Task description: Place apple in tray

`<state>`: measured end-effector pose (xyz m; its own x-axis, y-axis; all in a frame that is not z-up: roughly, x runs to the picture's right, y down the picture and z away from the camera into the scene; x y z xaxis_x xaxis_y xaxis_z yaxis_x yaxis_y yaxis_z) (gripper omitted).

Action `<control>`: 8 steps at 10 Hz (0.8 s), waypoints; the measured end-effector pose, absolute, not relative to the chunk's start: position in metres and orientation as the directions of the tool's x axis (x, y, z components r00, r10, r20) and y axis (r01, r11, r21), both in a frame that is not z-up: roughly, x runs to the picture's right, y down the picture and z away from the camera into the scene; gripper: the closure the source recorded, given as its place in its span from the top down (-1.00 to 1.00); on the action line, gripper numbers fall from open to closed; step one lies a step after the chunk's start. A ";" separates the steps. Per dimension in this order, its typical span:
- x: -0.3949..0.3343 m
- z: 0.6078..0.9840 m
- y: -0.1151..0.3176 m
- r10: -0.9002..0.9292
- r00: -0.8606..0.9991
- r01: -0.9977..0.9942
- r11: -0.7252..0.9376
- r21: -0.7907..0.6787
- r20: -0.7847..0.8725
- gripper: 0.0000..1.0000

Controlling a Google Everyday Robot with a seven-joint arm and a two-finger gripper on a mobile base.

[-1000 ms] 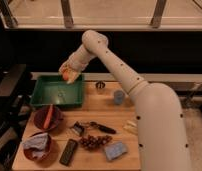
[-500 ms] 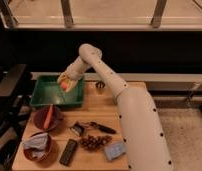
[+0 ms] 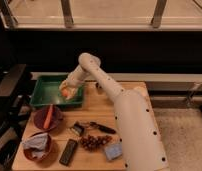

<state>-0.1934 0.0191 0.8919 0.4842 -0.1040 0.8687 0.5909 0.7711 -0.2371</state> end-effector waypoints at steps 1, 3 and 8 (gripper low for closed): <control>-0.193 0.892 0.021 -0.100 0.489 0.588 0.772 -0.243 0.867 0.30; -0.186 0.888 0.019 -0.097 0.499 0.569 0.786 -0.242 0.861 0.60; -0.180 0.883 0.014 -0.089 0.502 0.544 0.806 -0.234 0.860 0.60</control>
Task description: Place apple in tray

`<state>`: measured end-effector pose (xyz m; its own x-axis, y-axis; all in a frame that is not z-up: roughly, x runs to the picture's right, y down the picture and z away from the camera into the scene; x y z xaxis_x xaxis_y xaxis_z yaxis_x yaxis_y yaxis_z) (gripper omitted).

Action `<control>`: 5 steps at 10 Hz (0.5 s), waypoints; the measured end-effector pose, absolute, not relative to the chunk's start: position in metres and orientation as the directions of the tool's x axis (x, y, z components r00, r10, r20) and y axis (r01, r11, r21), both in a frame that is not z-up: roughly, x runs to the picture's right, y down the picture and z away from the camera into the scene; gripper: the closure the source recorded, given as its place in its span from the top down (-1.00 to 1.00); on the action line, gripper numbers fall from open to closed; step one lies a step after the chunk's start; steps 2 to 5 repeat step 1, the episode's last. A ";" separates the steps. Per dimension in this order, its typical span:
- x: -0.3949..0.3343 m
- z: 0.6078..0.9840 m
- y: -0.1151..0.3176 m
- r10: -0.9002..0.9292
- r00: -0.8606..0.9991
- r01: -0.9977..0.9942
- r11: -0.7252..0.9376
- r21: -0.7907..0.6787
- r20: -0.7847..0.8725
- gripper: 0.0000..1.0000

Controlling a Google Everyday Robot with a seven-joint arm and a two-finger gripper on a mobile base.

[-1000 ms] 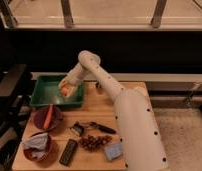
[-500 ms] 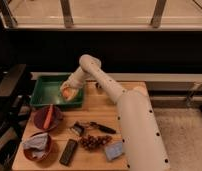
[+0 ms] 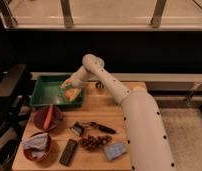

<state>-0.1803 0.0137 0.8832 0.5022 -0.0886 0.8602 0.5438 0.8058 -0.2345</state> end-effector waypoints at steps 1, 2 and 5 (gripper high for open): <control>-0.179 0.883 0.014 -0.088 0.503 0.543 0.806 -0.235 0.860 0.60; -0.179 0.883 0.014 -0.088 0.503 0.543 0.806 -0.235 0.860 0.60; -0.179 0.883 0.014 -0.088 0.503 0.543 0.806 -0.235 0.860 0.60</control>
